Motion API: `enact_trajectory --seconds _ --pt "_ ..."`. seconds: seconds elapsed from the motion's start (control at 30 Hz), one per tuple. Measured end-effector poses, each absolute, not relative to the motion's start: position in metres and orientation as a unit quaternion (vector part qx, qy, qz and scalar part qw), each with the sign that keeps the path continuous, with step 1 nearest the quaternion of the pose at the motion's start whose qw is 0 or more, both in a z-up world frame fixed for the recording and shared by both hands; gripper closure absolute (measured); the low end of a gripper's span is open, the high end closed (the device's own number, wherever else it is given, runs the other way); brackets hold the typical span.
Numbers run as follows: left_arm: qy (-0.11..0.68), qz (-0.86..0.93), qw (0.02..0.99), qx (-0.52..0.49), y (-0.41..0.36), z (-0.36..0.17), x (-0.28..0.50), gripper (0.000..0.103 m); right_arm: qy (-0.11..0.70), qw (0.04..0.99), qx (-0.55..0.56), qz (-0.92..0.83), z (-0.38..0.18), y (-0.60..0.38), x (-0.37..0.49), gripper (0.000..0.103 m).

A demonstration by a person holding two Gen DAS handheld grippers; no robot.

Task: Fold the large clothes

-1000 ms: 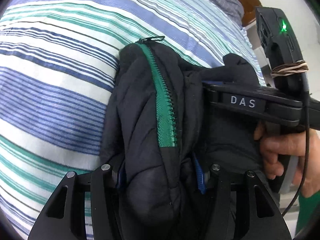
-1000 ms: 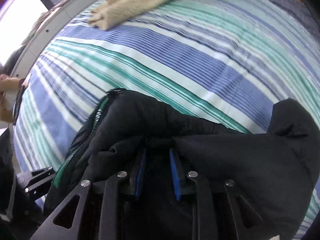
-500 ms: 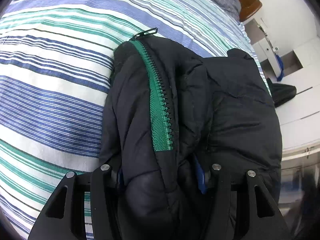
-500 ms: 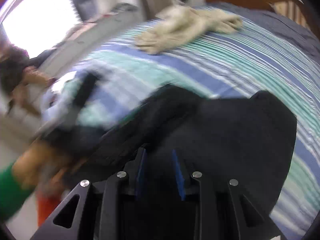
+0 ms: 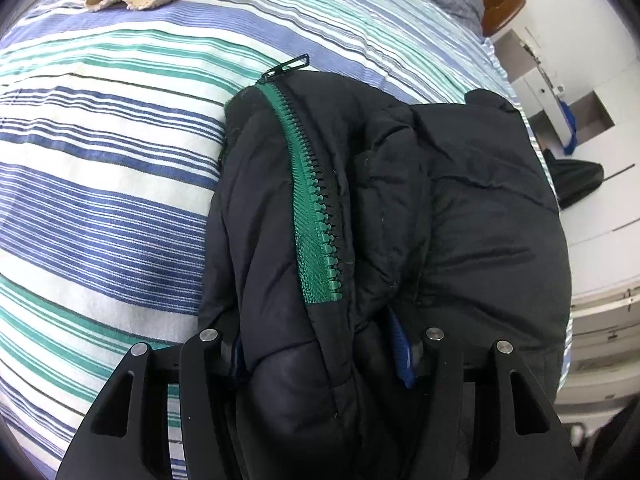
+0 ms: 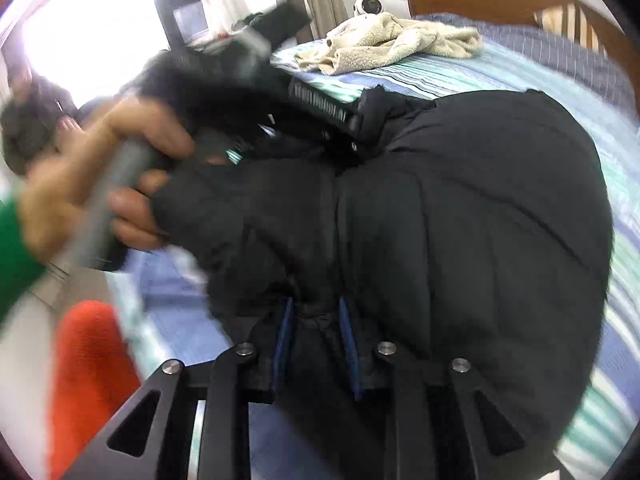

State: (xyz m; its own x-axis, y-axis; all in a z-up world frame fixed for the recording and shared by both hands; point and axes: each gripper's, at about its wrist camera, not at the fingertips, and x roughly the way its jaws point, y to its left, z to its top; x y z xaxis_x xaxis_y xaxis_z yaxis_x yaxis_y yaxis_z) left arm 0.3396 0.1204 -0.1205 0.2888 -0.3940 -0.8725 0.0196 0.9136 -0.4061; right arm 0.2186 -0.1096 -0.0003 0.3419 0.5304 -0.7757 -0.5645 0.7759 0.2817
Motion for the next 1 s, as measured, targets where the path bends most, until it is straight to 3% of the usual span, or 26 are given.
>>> enact_trajectory --seconds 0.2,0.5,0.7,0.8,0.83,0.87,0.9,1.0 --pt "0.577 -0.138 0.787 -0.170 0.122 -0.124 0.339 0.044 0.420 0.865 -0.005 0.276 0.034 -0.185 0.179 0.078" --pt "0.568 -0.142 0.791 -0.177 0.121 -0.125 0.333 0.039 0.464 0.851 0.002 0.247 -0.048 -0.186 0.198 0.081" --pt "0.556 -0.127 0.803 -0.174 0.120 -0.116 0.326 0.038 0.453 0.860 -0.003 0.236 -0.040 -0.184 0.190 0.081" --pt "0.538 -0.118 0.819 -0.163 0.123 -0.091 0.309 0.033 0.446 0.866 0.004 0.227 -0.021 -0.193 0.173 0.072" --pt "0.526 -0.118 0.827 -0.159 0.127 -0.079 0.300 0.024 0.443 0.867 0.014 0.228 -0.014 -0.200 0.166 0.056" --pt "0.517 -0.118 0.834 -0.153 0.130 -0.070 0.293 0.018 0.435 0.871 0.028 0.226 -0.006 -0.209 0.157 0.034" --pt "0.507 -0.114 0.842 -0.145 0.134 -0.061 0.283 0.009 0.427 0.876 0.034 0.221 -0.002 -0.216 0.150 0.026" --pt "0.483 -0.082 0.864 -0.116 0.154 -0.038 0.255 0.003 0.407 0.893 0.021 0.191 0.007 -0.240 0.130 0.022"
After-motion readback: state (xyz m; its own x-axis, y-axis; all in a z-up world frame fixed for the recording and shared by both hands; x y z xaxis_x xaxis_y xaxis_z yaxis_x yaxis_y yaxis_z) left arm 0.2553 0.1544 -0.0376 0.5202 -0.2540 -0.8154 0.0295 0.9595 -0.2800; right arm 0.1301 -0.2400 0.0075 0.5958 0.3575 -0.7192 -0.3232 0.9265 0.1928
